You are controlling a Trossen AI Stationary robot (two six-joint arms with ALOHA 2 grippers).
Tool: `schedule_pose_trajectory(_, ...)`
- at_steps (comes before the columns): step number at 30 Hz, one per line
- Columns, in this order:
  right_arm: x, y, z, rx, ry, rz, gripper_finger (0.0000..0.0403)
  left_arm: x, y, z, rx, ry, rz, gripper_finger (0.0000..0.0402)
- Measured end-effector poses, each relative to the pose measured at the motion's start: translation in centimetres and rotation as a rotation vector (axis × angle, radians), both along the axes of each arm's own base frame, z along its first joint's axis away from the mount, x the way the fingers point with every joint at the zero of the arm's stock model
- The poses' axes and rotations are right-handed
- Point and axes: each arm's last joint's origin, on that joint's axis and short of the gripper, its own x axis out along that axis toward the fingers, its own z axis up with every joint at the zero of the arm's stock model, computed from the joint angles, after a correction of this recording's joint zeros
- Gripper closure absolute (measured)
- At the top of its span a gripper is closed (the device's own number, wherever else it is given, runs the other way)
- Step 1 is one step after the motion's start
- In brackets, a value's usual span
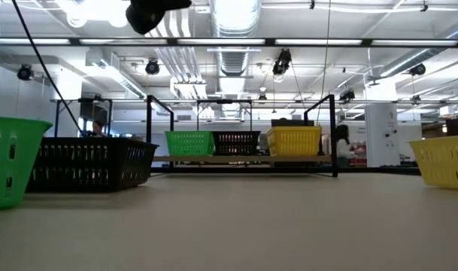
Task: Stack baskets on shelf by color
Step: Stack the right black basket on top of the black basket on the shelf
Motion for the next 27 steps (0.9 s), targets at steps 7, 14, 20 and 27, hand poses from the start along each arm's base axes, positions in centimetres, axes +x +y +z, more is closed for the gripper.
schedule_pose_trajectory(7,4.6,-4.8,3.9,-0.038,-0.083,0.012,0.0394,-2.1,0.5,2.0,-0.018,-0.082,0.0,0.0199)
schedule_pose_trajectory(14,9.6,-13.7,7.2,-0.189,-0.186,-0.074,0.0394,-5.0,1.3,2.4,0.015,-0.017,0.047,0.0199)
schedule_pose_trajectory(20,13.2,-23.4,8.0,-0.358,-0.269,-0.119,0.0394,-6.2,1.6,1.8,0.038,0.063,0.061,0.0199)
schedule_pose_trajectory(27,14.8,-33.4,8.0,-0.567,-0.34,-0.103,0.0394,-5.7,1.5,1.4,0.021,0.089,0.071,0.0199)
